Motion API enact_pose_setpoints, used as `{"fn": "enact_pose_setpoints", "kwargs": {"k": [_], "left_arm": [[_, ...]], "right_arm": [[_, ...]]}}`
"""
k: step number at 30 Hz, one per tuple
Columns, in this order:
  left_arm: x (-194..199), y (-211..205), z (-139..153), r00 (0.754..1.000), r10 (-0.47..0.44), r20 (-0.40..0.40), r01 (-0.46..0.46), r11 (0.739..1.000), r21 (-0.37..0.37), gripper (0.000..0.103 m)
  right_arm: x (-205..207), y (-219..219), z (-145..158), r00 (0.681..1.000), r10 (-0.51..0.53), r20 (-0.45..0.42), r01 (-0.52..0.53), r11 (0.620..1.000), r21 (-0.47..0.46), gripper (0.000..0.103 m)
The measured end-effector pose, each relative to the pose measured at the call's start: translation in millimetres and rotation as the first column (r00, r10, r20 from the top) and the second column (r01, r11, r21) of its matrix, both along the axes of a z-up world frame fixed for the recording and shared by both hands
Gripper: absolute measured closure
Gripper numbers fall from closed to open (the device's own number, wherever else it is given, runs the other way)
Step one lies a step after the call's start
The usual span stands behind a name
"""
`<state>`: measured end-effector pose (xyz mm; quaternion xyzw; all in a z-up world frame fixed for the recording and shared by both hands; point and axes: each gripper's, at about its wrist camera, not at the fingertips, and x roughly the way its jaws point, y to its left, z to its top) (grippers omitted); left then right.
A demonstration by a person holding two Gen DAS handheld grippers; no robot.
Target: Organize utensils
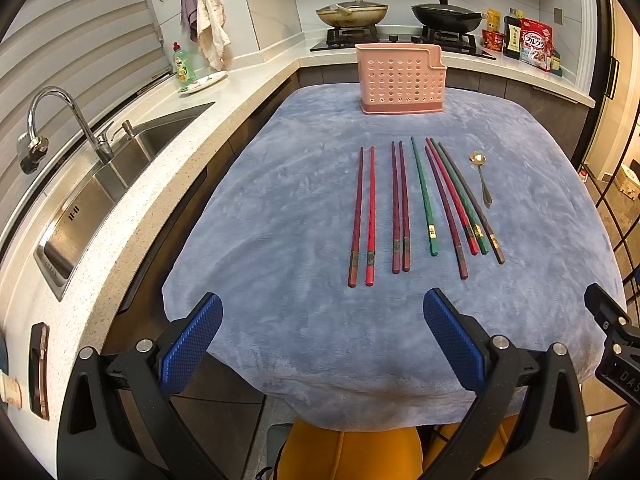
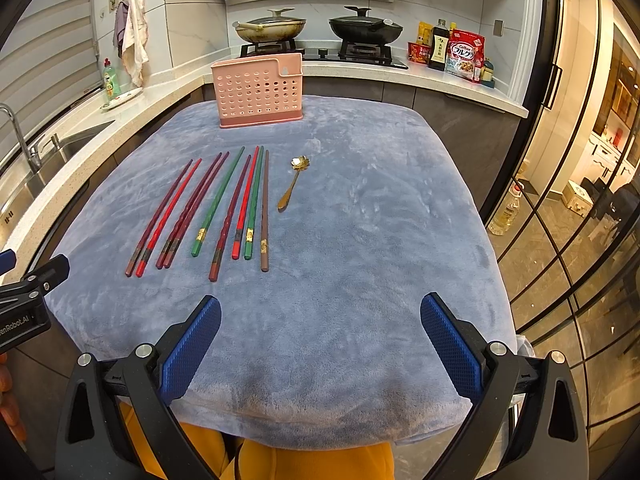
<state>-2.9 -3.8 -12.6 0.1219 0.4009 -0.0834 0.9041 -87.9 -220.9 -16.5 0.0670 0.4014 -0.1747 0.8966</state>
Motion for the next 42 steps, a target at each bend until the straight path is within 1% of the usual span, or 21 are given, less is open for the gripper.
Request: {"fn": "enact_pose_setpoints", "kwargs": {"k": [4,7,8,13,16,19,24,26,29,31,42], "left_arm": [[2.5,-2.6,-2.3,1.000,-0.005,-0.014,0.005,1.000,-0.004,0.007],[10.5,1.0,-7.5,0.998,-0.009,-0.062,0.006,0.999,-0.044,0.007],[14.9,3.9,-10.7,0.997,-0.002,-0.079,-0.002,0.998,-0.056,0.007],[37.3,17.9,-26.8,0.990,0.045,-0.132,-0.054,0.996,-0.067,0.007],[51.7,25.1,-35.4,0.986,0.065,-0.156,-0.079,0.993,-0.084,0.010],[62.3,24.3,-42.3,0.984,0.067,-0.163,-0.080,0.994,-0.078,0.012],[80.6,15.7,-56.8,0.982,0.030,-0.186,-0.048,0.995,-0.092,0.014],[85.8,11.2,-62.7,0.980,0.020,-0.196,-0.038,0.995,-0.088,0.018],[95.8,6.6,-73.3,0.977,0.023,-0.210,-0.038,0.997,-0.068,0.020],[100.1,5.6,-79.4,0.975,0.021,-0.222,-0.035,0.998,-0.061,0.025],[114.2,1.7,-99.6,0.962,0.009,-0.271,-0.024,0.998,-0.050,0.031]], "right_arm": [[0.3,0.5,-2.0,1.000,0.001,-0.003,-0.001,1.000,0.001,0.007],[2.3,-1.6,-5.0,1.000,-0.002,-0.007,0.002,1.000,0.007,0.007],[3.1,-2.5,-6.2,1.000,-0.004,-0.009,0.004,1.000,0.009,0.007],[10.3,-10.8,-13.2,1.000,-0.011,-0.026,0.012,1.000,0.027,0.007],[17.2,-13.4,-17.7,0.999,-0.009,-0.037,0.011,0.999,0.034,0.007],[24.4,-14.8,-20.5,0.999,-0.005,-0.043,0.006,0.999,0.039,0.007],[38.5,-17.1,-25.4,0.998,-0.003,-0.056,0.005,0.999,0.044,0.007],[44.4,-18.7,-27.3,0.998,-0.002,-0.062,0.005,0.999,0.047,0.007],[51.8,-19.4,-29.8,0.998,-0.001,-0.070,0.005,0.999,0.050,0.007],[55.6,-20.4,-30.8,0.997,0.000,-0.074,0.004,0.999,0.051,0.007],[80.5,-23.0,-38.2,0.996,0.009,-0.092,-0.004,0.998,0.056,0.007]]}}
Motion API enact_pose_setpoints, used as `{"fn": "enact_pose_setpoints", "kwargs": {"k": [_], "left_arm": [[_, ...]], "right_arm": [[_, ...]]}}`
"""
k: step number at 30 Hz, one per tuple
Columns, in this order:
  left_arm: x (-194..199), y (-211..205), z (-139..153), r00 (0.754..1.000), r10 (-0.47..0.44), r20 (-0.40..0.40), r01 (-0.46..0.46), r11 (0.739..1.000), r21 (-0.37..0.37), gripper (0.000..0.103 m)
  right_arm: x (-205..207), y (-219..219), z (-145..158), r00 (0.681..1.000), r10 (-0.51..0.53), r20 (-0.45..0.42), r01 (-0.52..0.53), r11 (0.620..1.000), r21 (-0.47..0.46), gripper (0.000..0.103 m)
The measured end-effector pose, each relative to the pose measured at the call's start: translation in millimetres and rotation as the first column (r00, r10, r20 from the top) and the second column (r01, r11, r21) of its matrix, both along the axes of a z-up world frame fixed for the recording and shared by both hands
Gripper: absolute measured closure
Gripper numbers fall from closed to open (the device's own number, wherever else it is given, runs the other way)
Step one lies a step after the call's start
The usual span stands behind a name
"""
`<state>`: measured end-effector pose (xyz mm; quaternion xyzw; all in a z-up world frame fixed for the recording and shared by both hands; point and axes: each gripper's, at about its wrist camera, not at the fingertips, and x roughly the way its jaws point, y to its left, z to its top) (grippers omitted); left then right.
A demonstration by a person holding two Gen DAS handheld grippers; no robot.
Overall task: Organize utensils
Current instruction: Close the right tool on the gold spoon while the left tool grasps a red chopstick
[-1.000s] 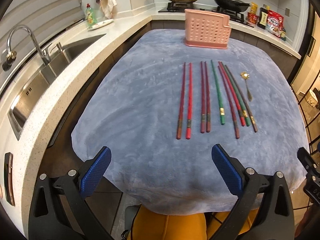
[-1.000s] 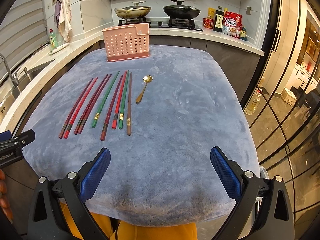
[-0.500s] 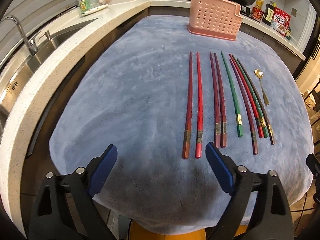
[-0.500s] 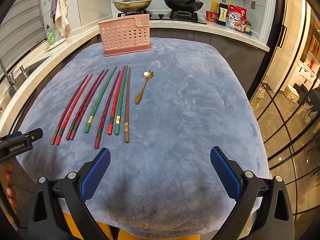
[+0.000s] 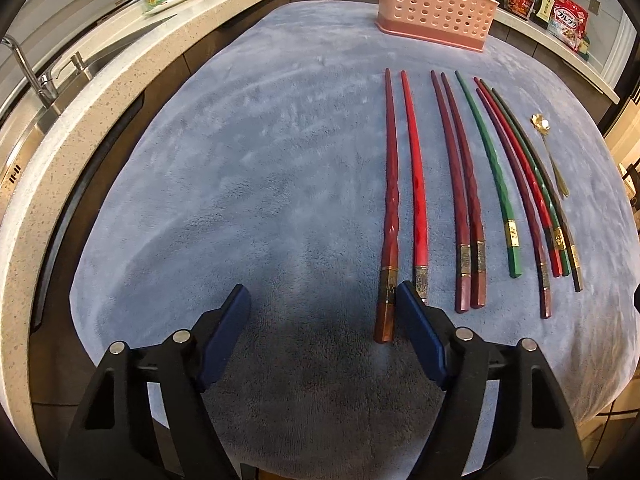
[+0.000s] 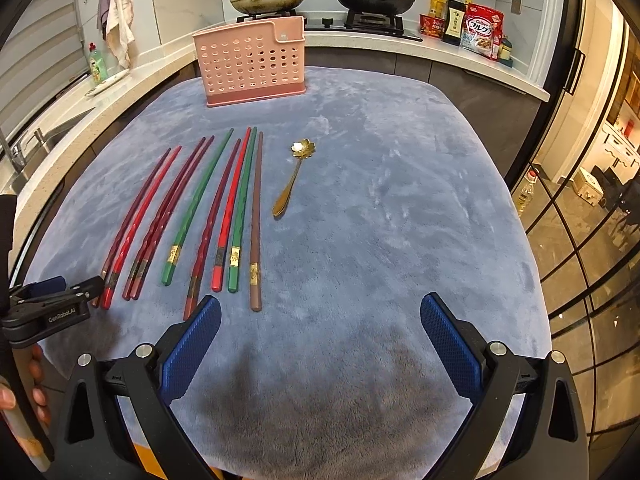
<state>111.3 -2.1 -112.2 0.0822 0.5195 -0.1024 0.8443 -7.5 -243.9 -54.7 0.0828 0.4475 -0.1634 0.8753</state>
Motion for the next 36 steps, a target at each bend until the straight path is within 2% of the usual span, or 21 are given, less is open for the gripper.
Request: {"fn": "enact_pose_setpoints", "kwargs": {"k": [7,10,16,21,25,30,32,35,36], "left_arm": [[5.3,-1.3,-2.7,1.000,-0.006,0.001,0.006,1.000,0.000,0.037],[9.3,-3.2,-3.2,1.000,-0.002,0.000,0.002,1.000,-0.002,0.039],[16.3,-6.8,-3.5,1.000,0.005,0.002,-0.005,1.000,0.003,0.043],[20.2,-9.0,-3.4,1.000,0.008,0.000,-0.008,1.000,0.004,0.046],[21.8,-11.5,-3.7,1.000,0.013,0.001,-0.013,1.000,0.009,0.046],[23.3,-12.7,-3.7,1.000,0.011,-0.002,-0.011,1.000,0.009,0.047],[22.2,-12.0,-3.2,1.000,0.007,-0.002,-0.007,1.000,0.005,0.050],[20.3,-14.0,-1.2,1.000,-0.011,-0.003,0.011,1.000,-0.005,0.063],[20.1,-14.1,-1.0,1.000,-0.014,-0.004,0.014,1.000,-0.007,0.068]], "right_arm": [[22.1,-3.2,-9.0,1.000,0.010,-0.009,-0.010,1.000,-0.001,0.013],[34.7,-11.8,-12.7,1.000,-0.016,-0.006,0.016,1.000,0.000,0.018],[66.8,-31.5,-23.8,0.999,-0.052,-0.002,0.052,0.996,0.075,0.032],[95.6,-34.4,-41.3,0.999,-0.032,-0.025,0.036,0.989,0.144,0.057],[110.2,-35.7,-52.2,0.999,-0.036,-0.034,0.042,0.979,0.202,0.064],[115.6,-31.3,-56.5,0.999,-0.033,-0.033,0.038,0.987,0.158,0.071],[114.6,-31.4,-56.7,0.999,-0.035,-0.031,0.039,0.989,0.143,0.078],[111.6,-33.8,-57.2,0.999,-0.028,-0.027,0.031,0.990,0.137,0.091],[110.1,-34.9,-57.3,0.999,-0.024,-0.024,0.028,0.989,0.143,0.092]]}}
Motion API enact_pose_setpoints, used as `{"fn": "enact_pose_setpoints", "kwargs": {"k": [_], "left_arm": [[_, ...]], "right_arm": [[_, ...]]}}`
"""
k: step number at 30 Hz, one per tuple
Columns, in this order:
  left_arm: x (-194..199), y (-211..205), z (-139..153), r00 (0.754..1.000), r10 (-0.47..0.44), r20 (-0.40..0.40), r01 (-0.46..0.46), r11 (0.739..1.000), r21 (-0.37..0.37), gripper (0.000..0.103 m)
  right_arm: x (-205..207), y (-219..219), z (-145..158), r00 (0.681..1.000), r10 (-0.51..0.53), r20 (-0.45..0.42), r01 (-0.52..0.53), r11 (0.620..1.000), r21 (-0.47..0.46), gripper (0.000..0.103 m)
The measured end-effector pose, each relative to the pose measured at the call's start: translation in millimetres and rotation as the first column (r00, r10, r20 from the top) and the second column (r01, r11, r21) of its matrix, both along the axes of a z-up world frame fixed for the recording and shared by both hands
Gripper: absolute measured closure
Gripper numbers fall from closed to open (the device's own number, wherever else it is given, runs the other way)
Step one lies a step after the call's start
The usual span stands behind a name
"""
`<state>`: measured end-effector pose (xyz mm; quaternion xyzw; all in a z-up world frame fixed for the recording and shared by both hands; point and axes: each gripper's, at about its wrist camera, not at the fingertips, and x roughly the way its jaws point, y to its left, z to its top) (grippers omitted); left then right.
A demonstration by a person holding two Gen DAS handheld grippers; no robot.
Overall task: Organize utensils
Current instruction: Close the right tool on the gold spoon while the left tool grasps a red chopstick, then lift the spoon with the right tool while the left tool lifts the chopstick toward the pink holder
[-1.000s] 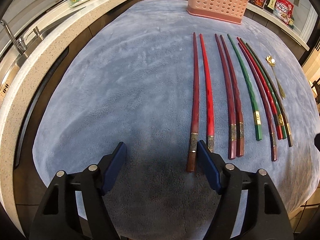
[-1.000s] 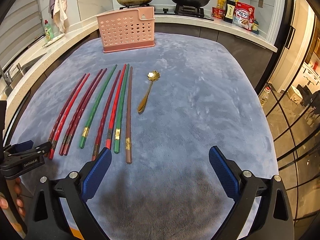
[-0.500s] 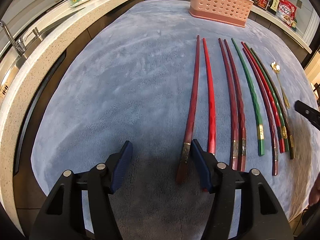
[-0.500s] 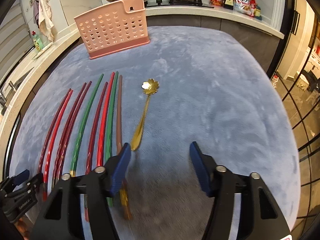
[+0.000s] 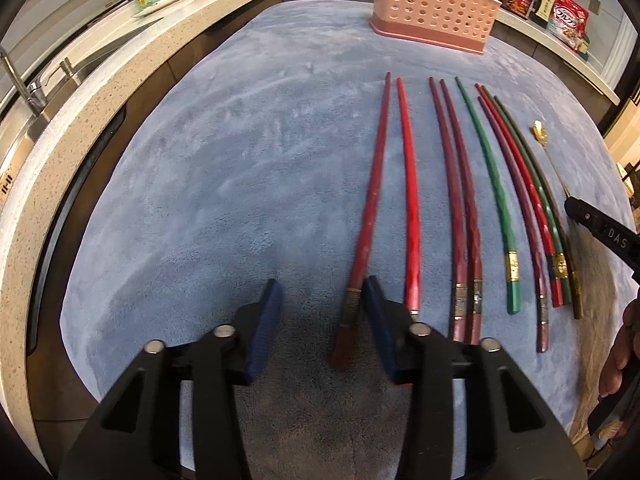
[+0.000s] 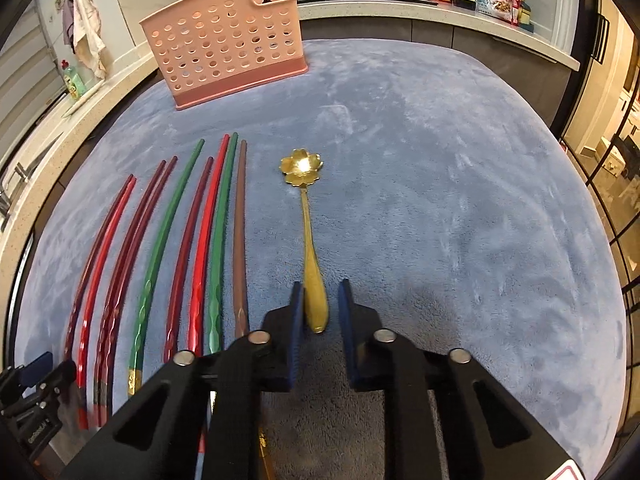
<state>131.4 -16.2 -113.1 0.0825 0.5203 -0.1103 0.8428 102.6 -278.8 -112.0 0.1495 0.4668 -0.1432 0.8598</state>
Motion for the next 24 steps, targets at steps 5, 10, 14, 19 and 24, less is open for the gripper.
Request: {"fn": "enact_pose_setpoints", "kwargs": {"k": [5,10,14,19,24], "left_arm": [[0.6,1.7,2.0,1.000,-0.021,-0.022,0.020,0.999,-0.050,0.090],[2.0,9.0,10.0,0.999,-0.020,-0.047,0.015,0.995,-0.104,0.092],[-2.3,13.3,26.6,0.999,-0.019,-0.032,0.015,0.991,-0.131,0.094],[-3.8,14.5,57.2,1.000,-0.013,0.011,0.014,0.989,-0.146,0.095],[1.8,10.9,101.1,0.994,-0.011,0.113,0.027,0.989,-0.143,0.095]], "right_arm": [[-9.2,-0.7,3.9,1.000,0.014,-0.004,-0.014,1.000,0.002,0.092],[-22.8,-2.3,18.2,1.000,0.018,0.004,-0.018,1.000,0.002,0.093],[-33.2,-6.0,38.8,0.999,0.017,0.030,-0.017,1.000,-0.009,0.093],[-37.9,-12.6,66.9,0.997,0.018,0.073,-0.017,1.000,-0.022,0.093],[-36.8,-19.2,84.7,0.994,0.013,0.105,-0.010,0.999,-0.036,0.094]]}}
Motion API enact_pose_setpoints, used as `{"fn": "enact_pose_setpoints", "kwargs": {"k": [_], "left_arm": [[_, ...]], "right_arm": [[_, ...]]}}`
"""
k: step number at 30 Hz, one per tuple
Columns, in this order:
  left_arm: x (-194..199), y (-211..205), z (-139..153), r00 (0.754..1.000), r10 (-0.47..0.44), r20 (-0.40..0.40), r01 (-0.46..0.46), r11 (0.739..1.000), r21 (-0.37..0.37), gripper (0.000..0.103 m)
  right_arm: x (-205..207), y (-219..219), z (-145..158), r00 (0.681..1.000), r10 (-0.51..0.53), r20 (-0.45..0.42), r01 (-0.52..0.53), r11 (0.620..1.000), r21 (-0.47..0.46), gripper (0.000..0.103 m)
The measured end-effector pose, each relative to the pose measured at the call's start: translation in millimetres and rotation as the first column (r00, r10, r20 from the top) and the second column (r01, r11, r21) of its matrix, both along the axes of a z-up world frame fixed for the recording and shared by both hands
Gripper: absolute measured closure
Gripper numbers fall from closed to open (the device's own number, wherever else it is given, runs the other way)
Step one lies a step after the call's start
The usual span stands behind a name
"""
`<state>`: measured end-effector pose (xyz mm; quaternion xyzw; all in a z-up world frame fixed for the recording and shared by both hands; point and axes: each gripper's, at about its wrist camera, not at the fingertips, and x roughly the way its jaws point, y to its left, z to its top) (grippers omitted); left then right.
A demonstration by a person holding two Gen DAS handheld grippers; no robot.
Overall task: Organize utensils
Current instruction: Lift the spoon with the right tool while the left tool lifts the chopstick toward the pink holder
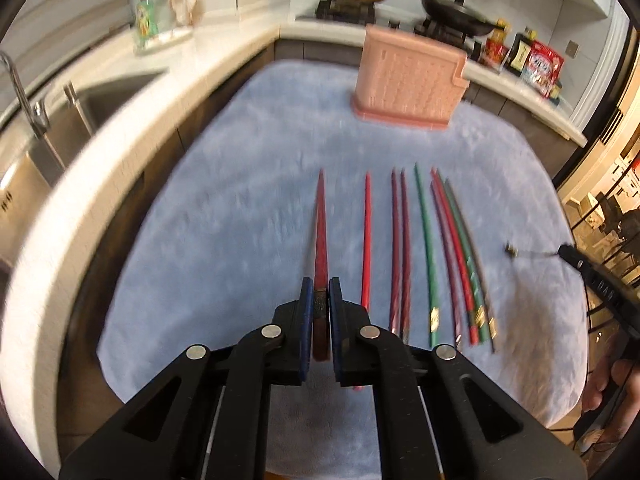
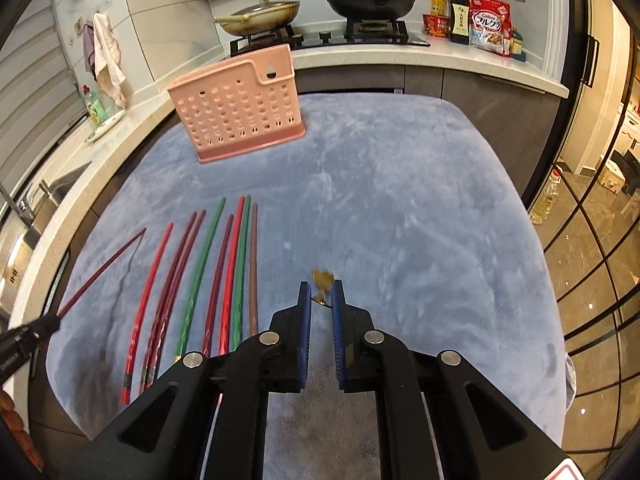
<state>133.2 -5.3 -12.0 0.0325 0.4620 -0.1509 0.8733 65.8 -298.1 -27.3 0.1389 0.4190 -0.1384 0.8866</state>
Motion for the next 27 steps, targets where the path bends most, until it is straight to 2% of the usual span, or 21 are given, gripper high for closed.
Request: {"fn": "enact_pose_setpoints", "kwargs": {"k": [3,4,10,15,22,27], "left_arm": [[9.5,-3.6,19.3,0.999,0.005,0.038,-0.004,1.000,-0.007,0.096],[13.8,-5.5,27.4,0.998,0.006,0.054,-0.006,1.000,-0.007,0.096],[37.1,-18.5,67.3,0.991,-0.002,0.134,0.005,1.000,-0.026,0.096],[65.2,-33.0,102.0,0.982,-0.008,0.190,0.018,0.998,-0.052,0.096],[104.3,-54.1,155.9,0.963,-0.002,0.270,0.031,0.994,-0.102,0.096],[134.6,-77.1,201.6,0.933,0.016,0.359,0.040,0.988,-0.149,0.096]], "right_arm": [[1.5,-7.1,5.0,1.000,-0.007,0.014,0.006,1.000,0.022,0.096],[1.6,-9.1,6.9,1.000,-0.006,0.020,0.005,0.999,0.035,0.102],[13.1,-16.4,27.9,0.998,0.005,0.064,-0.007,0.999,0.032,0.101],[31.9,-23.7,48.5,0.993,0.024,0.115,-0.032,0.997,0.067,0.101],[85.2,-41.1,88.0,0.977,0.042,0.211,-0.070,0.990,0.126,0.101],[137.1,-65.2,113.0,0.957,0.025,0.289,-0.084,0.978,0.193,0.101]]}}
